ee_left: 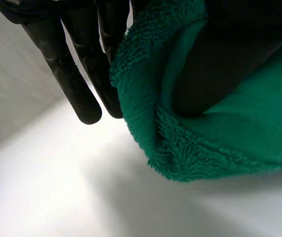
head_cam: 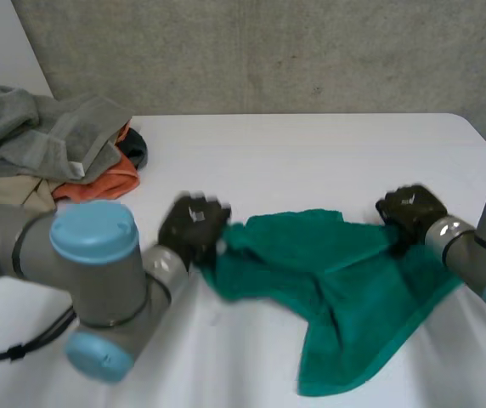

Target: Fold the laundry.

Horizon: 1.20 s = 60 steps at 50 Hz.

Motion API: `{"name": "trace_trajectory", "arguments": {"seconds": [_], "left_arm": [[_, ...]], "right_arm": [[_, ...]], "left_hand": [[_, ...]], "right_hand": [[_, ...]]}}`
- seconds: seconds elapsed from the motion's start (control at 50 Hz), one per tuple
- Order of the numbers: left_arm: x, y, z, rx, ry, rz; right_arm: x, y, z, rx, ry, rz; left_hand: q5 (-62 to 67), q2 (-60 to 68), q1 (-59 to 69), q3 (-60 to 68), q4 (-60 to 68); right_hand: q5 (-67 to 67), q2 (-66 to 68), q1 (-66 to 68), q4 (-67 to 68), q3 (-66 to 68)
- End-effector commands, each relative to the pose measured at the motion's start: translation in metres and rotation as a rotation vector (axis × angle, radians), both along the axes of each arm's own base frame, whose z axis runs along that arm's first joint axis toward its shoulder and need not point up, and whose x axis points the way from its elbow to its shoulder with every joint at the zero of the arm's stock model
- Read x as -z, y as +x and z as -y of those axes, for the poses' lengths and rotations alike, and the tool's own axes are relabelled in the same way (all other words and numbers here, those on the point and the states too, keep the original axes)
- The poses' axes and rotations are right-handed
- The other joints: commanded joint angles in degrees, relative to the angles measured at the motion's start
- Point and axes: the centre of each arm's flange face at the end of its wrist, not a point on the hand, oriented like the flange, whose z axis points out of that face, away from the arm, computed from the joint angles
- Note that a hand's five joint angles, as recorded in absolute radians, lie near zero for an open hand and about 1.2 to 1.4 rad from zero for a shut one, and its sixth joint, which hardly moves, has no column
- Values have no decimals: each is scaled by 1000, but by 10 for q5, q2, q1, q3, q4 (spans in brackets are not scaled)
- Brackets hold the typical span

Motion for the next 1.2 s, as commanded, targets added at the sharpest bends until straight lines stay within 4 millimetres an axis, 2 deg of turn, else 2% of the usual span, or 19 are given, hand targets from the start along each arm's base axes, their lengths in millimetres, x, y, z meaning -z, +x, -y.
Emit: {"name": "trace_trajectory", "arguments": {"seconds": [0.02, 0.06, 0.08, 0.14, 0.2, 0.28, 0.34, 0.38, 0.46, 0.48, 0.58, 0.64, 0.76, 0.88, 0.94, 1.04, 1.1, 1.14, 1.2], "left_arm": [[-99, -3, 76, -139, -384, -204], [-125, -1, 89, -155, -468, -252], [-153, 1, 101, -171, -565, -307], [-204, 10, 117, -203, -740, -406], [-231, 19, 123, -224, -837, -455], [-247, 30, 129, -246, -890, -475], [-232, 24, 126, -211, -842, -441], [-206, 19, 123, -167, -771, -390], [-188, 19, 106, -91, -713, -336], [-187, 20, 102, -81, -705, -330], [-178, 24, 79, -34, -656, -299], [-185, 30, 60, -9, -651, -292], [-202, 38, 12, 98, -646, -281], [-212, 44, -35, 188, -666, -291], [-215, 48, -45, 191, -677, -296], [-217, 53, -58, 196, -680, -305], [-219, 54, -64, 202, -684, -315], [-218, 54, -65, 204, -683, -315], [-217, 56, -63, 192, -671, -307]], "right_arm": [[-62, -1, 47, 100, -309, 55], [-107, -1, 59, 144, -445, 105], [-122, -1, 61, 153, -484, 125], [-180, 5, 62, 156, -625, 217], [-225, 7, 58, 151, -722, 308], [-247, 8, 48, 132, -724, 371], [-233, 9, 40, 127, -617, 353], [-221, 11, 36, 120, -543, 342], [-187, 27, 19, 56, -353, 308], [-177, 34, 13, 25, -294, 300], [-135, 52, 10, -60, -142, 283], [-127, 60, 11, -107, -123, 287], [-102, 104, 2, -299, -72, 306], [-72, 159, -34, -471, 12, 315], [-55, 187, -65, -561, 67, 310], [-28, 209, -88, -588, 142, 319], [-22, 213, -81, -540, 157, 352], [-26, 214, -71, -489, 135, 381], [-45, 213, -59, -412, 66, 398]], "left_hand": [[149, 124, 194, 121, 115], [149, 124, 194, 121, 115], [149, 124, 194, 121, 115], [149, 124, 194, 121, 115], [149, 124, 194, 121, 115], [149, 124, 194, 121, 115], [149, 124, 194, 121, 115], [149, 124, 194, 121, 115], [149, 124, 194, 121, 115], [149, 124, 194, 121, 115], [149, 124, 194, 121, 115], [149, 124, 194, 121, 115], [149, 124, 194, 121, 115], [149, 124, 194, 121, 115], [149, 124, 194, 121, 115], [149, 124, 194, 121, 115], [149, 124, 194, 121, 115], [149, 124, 194, 121, 115], [149, 124, 194, 121, 115]], "right_hand": [[442, 125, 137, 118, 122], [442, 125, 137, 118, 122], [442, 125, 137, 118, 122], [442, 125, 137, 118, 122], [442, 125, 137, 118, 122], [442, 125, 137, 118, 122], [442, 125, 137, 118, 122], [442, 125, 137, 118, 122], [-211, -527, -515, -534, -530], [-258, -575, -563, -582, -578], [-258, -575, -563, -582, -578], [-258, -575, -563, -582, -578], [-258, -575, -563, -582, -578], [-258, -575, -563, -582, -578], [-258, -575, -563, -582, -578], [-258, -575, -563, -582, -578], [81, -236, -224, -242, -238], [439, 123, 134, 116, 120], [442, 125, 137, 118, 122]]}}
